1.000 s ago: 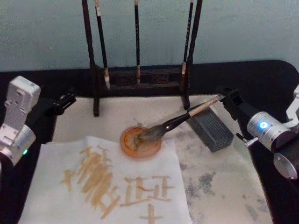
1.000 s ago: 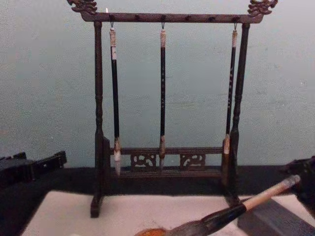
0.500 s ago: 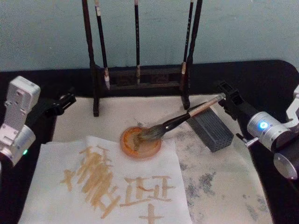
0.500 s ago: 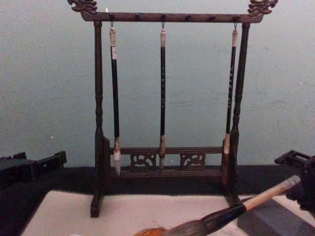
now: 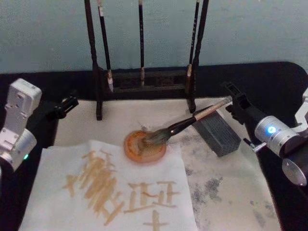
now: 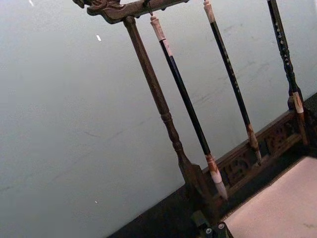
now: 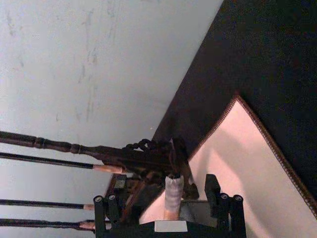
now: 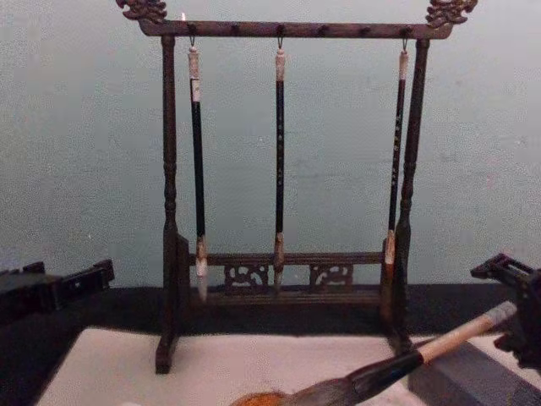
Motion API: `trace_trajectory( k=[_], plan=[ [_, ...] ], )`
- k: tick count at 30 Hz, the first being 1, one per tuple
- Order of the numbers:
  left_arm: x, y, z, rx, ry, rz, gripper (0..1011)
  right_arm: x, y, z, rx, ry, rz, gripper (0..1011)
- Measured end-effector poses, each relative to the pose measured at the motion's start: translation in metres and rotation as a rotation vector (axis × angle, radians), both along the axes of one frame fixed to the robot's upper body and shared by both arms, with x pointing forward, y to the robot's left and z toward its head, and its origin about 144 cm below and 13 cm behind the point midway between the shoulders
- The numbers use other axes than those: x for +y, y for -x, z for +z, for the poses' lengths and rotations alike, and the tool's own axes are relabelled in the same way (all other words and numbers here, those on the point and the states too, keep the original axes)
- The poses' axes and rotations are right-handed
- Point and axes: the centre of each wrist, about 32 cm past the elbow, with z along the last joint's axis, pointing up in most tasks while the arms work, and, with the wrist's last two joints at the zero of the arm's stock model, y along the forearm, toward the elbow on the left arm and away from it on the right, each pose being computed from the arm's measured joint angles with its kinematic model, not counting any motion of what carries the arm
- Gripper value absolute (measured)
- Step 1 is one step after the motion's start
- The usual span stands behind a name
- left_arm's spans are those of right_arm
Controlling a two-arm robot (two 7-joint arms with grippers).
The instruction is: Pick up the brush from the inkstone, write on the paper, then place the brush back to its original position.
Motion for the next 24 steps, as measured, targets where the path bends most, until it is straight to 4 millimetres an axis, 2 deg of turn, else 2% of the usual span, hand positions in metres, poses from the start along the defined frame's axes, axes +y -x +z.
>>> trace_trajectory(
  k=[6, 15, 21, 24],
  plan=[
    [0.0, 0.0, 0.0, 0.0, 0.0, 0.0, 1002, 0.002, 0.01, 0.002, 0.006, 0.016, -0.011, 1008],
    [0.0, 0.0, 0.0, 0.0, 0.0, 0.0, 1000, 0.009, 0.043, 0.009, -0.063, 0.161, -0.06, 1008],
    [0.0, 0.0, 0.0, 0.0, 0.0, 0.0, 1002, 0.016, 0.059, 0.021, -0.182, 0.362, -0.063, 1006],
    [0.0, 0.0, 0.0, 0.0, 0.0, 0.0, 1002, 0.023, 0.064, 0.03, -0.282, 0.551, -0.06, 1008]
  ],
)
